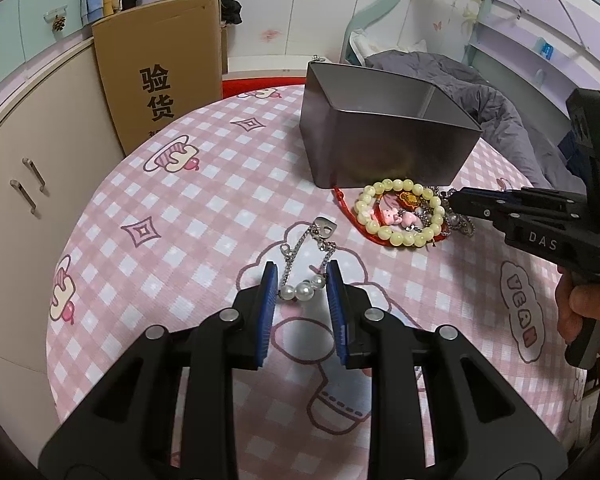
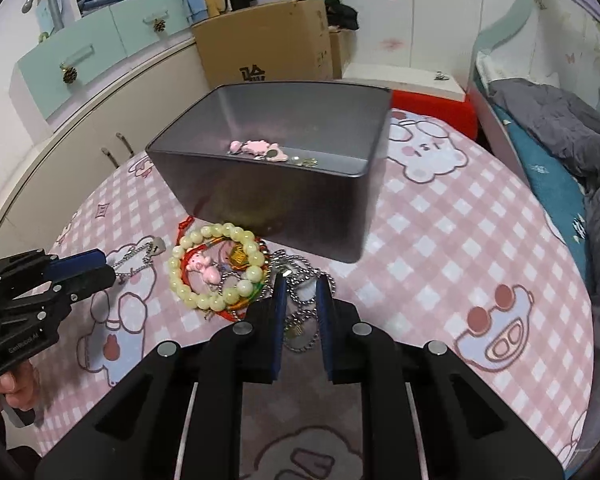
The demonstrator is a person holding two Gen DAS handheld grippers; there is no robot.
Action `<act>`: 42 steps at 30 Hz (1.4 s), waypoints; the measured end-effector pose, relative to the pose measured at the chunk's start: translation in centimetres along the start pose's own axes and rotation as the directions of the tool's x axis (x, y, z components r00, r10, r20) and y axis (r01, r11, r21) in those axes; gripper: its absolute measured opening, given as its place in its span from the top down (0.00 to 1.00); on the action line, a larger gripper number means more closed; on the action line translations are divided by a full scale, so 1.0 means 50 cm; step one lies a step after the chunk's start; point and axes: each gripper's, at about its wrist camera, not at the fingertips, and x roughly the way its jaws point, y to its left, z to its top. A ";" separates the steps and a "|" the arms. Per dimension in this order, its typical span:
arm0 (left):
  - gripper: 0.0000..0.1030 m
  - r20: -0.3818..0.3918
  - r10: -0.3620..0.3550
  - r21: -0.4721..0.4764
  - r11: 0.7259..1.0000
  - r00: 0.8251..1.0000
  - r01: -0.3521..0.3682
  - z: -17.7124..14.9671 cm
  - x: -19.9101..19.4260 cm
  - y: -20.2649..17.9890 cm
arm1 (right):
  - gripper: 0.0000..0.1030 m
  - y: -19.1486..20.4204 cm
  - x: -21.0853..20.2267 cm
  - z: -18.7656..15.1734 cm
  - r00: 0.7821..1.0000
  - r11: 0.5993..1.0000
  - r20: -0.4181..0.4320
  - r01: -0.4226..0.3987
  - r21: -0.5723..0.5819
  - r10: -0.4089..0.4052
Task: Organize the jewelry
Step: 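Grasp the pearl-and-silver chain with the left tool while the right tool grasps a silver chain, then lift both held chains off the table toward the grey metal box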
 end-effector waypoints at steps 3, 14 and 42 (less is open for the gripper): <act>0.76 0.000 0.002 -0.003 1.000 1.000 -0.002 0.000 0.000 0.001 | 0.86 0.009 0.004 0.004 1.000 1.000 -0.019 -0.004 -0.031 0.004; 0.76 0.017 -0.012 -0.012 1.000 1.000 0.012 0.010 -0.018 0.006 | 0.91 -0.004 -0.054 0.024 0.987 0.990 0.080 -0.138 0.001 0.137; 0.76 0.240 -0.091 0.079 0.994 0.967 0.074 0.167 -0.221 -0.032 | 0.65 0.024 -0.250 0.091 0.974 0.995 0.207 -0.076 -0.067 0.088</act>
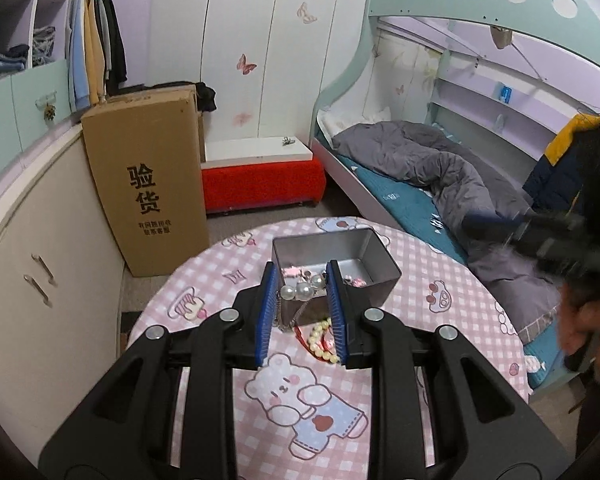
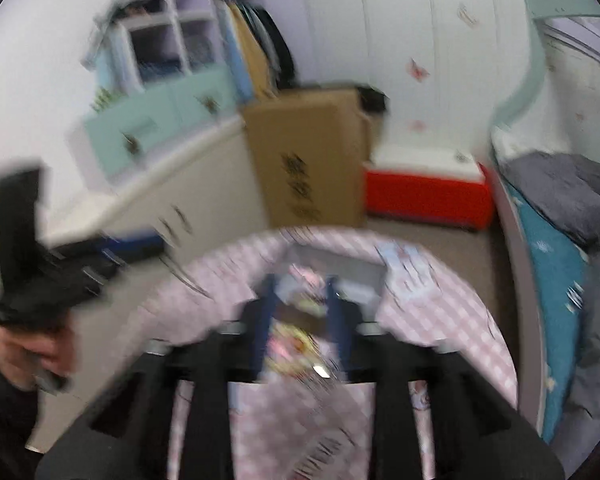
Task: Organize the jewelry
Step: 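Lift both held chains off the table toward the grey metal box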
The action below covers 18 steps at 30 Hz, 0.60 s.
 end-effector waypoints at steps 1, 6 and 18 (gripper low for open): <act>0.76 -0.010 -0.002 -0.006 1.000 1.000 0.002 -0.011 0.004 0.001 | 0.65 -0.004 0.021 -0.024 0.999 1.000 -0.037 0.006 0.009 -0.005; 0.76 -0.065 -0.026 -0.049 0.999 0.998 0.023 -0.064 0.023 0.010 | 0.65 -0.034 0.154 -0.133 0.980 0.997 -0.195 0.049 0.064 -0.036; 0.76 -0.105 -0.028 -0.075 0.997 0.994 0.020 -0.102 0.037 0.021 | 0.89 -0.035 0.212 -0.148 0.979 0.998 -0.201 -0.015 0.059 0.026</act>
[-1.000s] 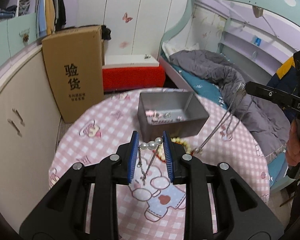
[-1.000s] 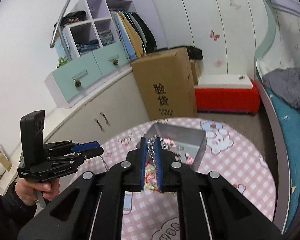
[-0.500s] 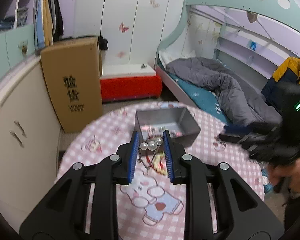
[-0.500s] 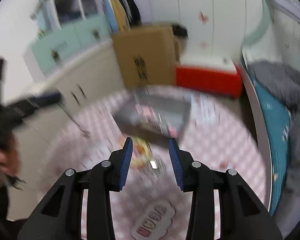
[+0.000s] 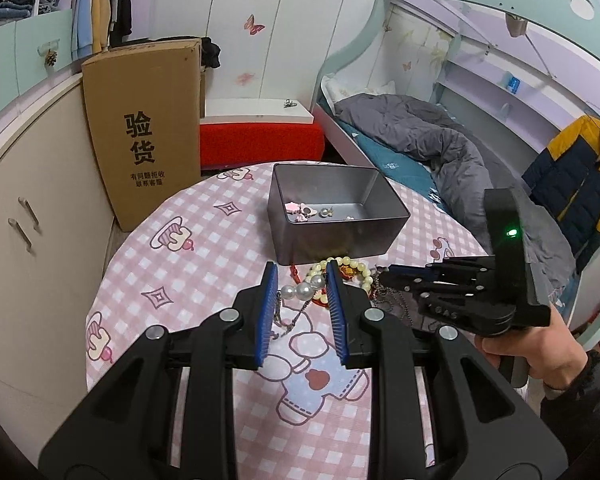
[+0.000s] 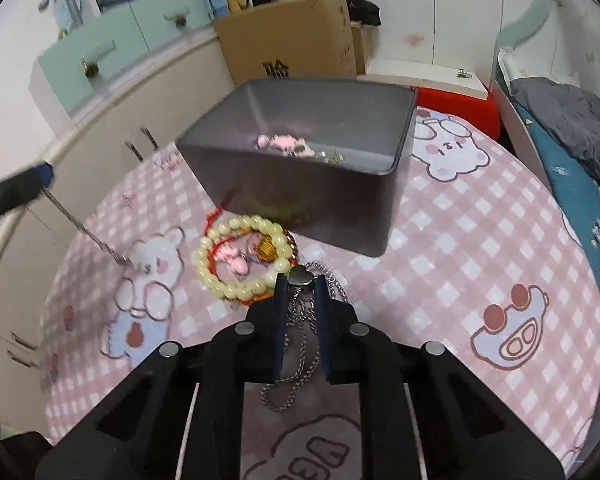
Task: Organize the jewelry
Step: 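Lift both held chains off the table toward the grey metal box, then lower both chains into the grey metal box and open both tools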
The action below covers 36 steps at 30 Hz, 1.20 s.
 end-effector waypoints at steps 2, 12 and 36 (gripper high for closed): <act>0.76 0.001 0.000 -0.001 1.000 1.000 0.000 0.003 0.001 0.000 | 0.89 0.001 -0.016 0.001 1.000 1.000 0.018 -0.016 0.000 0.016; 0.76 0.041 -0.009 0.017 1.000 0.999 0.009 0.033 -0.022 -0.008 | 0.95 0.014 -0.187 0.063 0.977 0.996 0.196 -0.087 -0.015 0.088; 0.76 0.010 -0.005 -0.006 1.000 1.000 0.005 0.018 -0.007 -0.002 | 0.87 -0.008 0.000 0.030 0.998 0.998 -0.023 -0.062 -0.014 0.062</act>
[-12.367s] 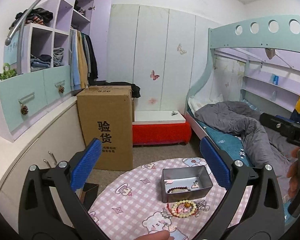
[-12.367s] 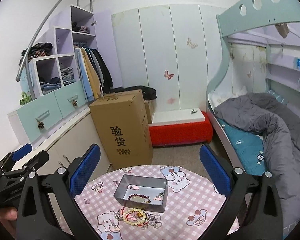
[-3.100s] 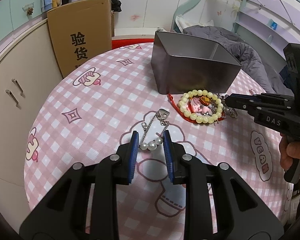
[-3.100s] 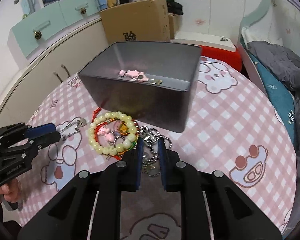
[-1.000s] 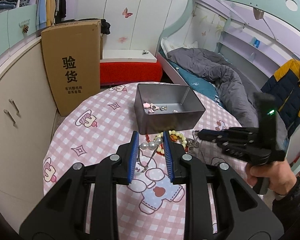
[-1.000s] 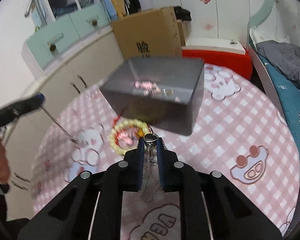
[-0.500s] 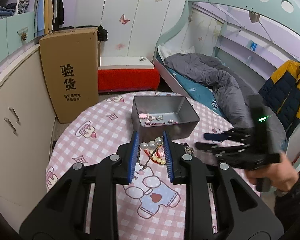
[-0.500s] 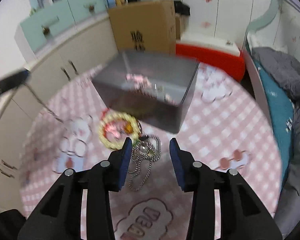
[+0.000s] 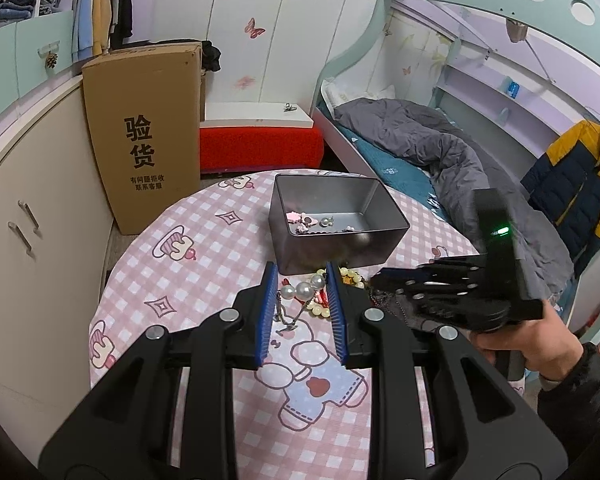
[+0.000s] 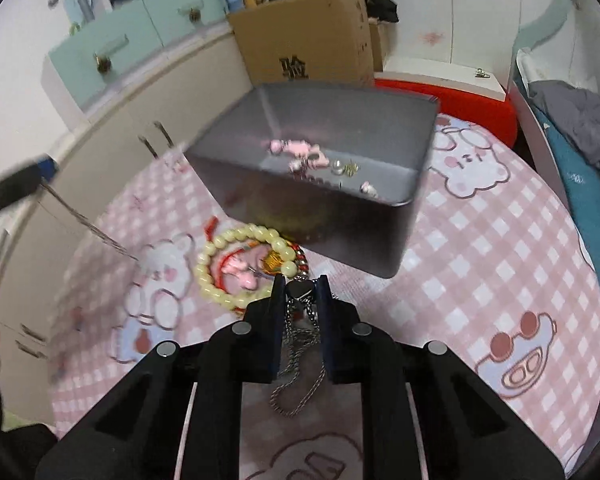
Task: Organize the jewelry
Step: 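Lower both chains into the grey metal box and open both tools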
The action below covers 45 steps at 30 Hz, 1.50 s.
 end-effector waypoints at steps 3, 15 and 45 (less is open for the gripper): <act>0.76 0.006 -0.003 -0.002 1.000 1.000 0.003 0.004 -0.001 -0.002 | 0.87 -0.003 -0.064 0.011 0.995 0.997 0.079 -0.065 0.043 0.062; 0.76 0.099 -0.024 0.048 0.999 0.995 0.020 0.091 -0.055 -0.028 | 0.87 0.089 -0.340 0.138 0.923 0.991 0.361 -0.110 -0.074 0.130; 0.08 0.137 0.139 0.012 0.990 0.981 -0.142 0.230 0.064 -0.025 | 0.07 -0.061 -0.165 0.210 0.950 0.962 0.255 0.115 0.249 -0.179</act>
